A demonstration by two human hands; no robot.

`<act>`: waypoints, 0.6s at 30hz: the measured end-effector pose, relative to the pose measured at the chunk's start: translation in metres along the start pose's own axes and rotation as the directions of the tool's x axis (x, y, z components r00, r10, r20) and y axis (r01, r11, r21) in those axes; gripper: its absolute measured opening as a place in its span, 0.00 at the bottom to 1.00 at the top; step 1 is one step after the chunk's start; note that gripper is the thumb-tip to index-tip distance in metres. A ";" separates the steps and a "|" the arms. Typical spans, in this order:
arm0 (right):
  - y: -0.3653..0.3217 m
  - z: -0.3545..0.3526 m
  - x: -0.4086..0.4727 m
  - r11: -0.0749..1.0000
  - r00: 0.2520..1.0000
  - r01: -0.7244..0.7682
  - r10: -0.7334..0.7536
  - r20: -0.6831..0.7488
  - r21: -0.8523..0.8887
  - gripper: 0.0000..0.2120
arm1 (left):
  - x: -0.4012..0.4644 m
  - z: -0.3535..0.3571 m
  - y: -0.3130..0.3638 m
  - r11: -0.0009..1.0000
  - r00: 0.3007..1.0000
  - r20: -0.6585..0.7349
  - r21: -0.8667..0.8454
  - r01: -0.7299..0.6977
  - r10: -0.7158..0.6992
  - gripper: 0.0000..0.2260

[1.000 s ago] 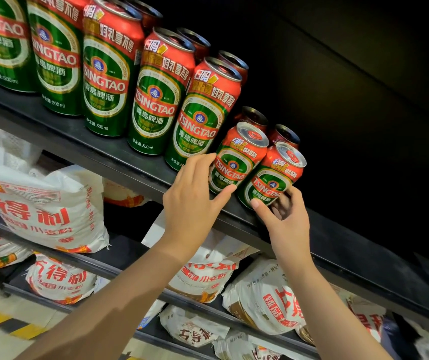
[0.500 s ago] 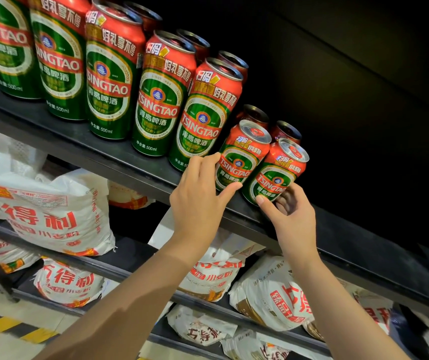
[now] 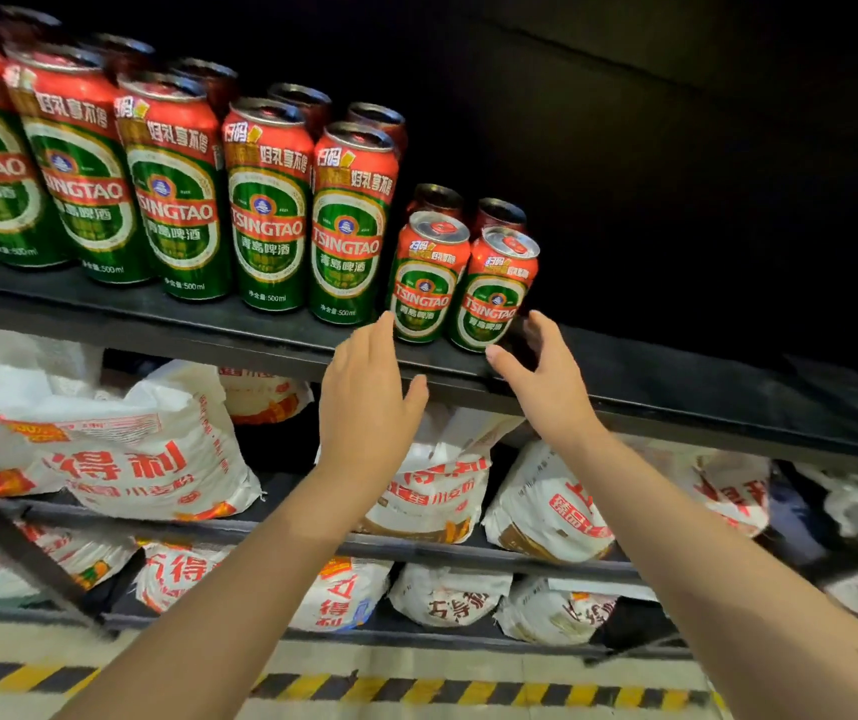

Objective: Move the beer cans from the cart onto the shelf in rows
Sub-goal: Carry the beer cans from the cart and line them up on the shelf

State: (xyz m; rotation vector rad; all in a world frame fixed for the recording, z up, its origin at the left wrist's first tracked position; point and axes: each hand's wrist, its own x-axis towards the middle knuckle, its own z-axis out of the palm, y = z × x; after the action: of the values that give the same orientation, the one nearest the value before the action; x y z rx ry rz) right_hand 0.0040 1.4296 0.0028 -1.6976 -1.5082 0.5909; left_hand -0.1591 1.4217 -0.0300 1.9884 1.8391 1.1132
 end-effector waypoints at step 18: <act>0.037 -0.277 -0.518 0.670 0.850 -0.524 0.371 -0.374 -0.525 0.35 | -0.322 -0.058 0.258 0.813 0.530 0.621 -0.495 -0.305 0.577 0.20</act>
State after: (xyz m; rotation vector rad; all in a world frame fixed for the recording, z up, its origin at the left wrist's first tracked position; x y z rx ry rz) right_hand 0.1414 0.8598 0.0607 -2.5963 -1.1534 0.1037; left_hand 0.0213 1.0538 0.0473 2.2607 0.6609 0.4581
